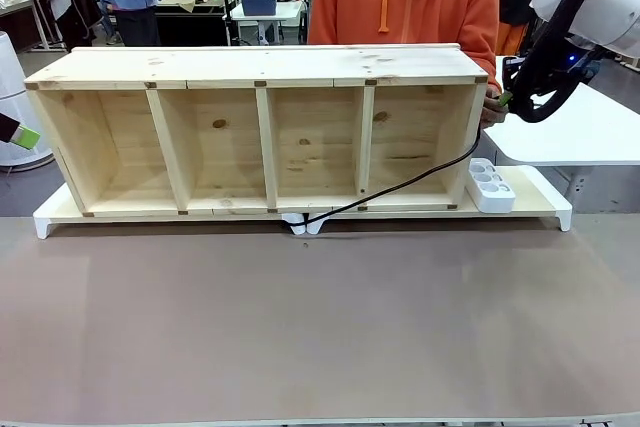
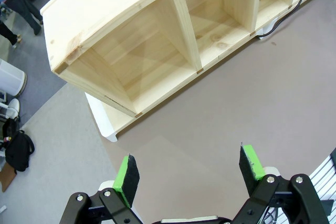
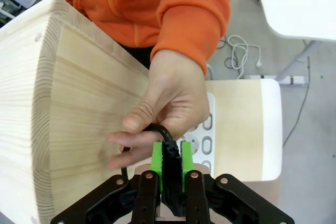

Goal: Perform cable management.
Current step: Release the Power Cable when the human grasps it.

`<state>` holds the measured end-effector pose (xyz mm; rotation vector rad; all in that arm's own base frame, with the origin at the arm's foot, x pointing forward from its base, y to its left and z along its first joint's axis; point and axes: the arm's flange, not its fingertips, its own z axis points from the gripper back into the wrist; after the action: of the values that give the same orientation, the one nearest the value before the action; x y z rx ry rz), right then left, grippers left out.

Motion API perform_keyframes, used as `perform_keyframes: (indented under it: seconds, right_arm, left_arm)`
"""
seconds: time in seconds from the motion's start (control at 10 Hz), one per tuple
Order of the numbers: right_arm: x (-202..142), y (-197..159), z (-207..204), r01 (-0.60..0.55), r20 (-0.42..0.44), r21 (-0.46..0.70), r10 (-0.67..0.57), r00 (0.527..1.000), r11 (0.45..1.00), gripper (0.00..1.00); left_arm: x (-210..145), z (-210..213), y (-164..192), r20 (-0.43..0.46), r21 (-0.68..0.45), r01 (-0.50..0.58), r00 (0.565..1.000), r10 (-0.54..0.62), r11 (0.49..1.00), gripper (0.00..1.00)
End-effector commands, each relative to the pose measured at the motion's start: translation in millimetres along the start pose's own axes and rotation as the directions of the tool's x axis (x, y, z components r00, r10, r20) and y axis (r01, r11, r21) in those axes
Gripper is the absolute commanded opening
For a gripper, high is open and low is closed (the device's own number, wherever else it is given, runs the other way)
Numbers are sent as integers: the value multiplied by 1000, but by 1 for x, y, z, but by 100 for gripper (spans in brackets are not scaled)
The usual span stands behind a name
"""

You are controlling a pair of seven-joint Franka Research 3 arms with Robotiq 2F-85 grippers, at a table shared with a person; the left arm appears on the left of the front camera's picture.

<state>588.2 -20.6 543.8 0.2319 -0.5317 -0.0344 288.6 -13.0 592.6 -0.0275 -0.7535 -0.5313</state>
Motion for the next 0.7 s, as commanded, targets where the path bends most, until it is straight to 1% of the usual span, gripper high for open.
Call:
perform_keyframes:
  seconds: [0.0, 0.1, 0.6]
  right_arm:
    - [8, -1, 6, 1, 29, 12, -2, 1000, 1000, 17]
    - [0, 0, 0, 0, 0, 0, 0, 1000, 1000, 17]
    - [0, 0, 0, 0, 0, 0, 0, 1000, 1000, 17]
  left_arm:
    - [0, 0, 1, 2, 3, -3, 1000, 3, 1000, 100]
    - [0, 0, 1, 2, 3, -3, 1000, 3, 1000, 100]
    - [0, 0, 1, 2, 3, -3, 1000, 3, 1000, 100]
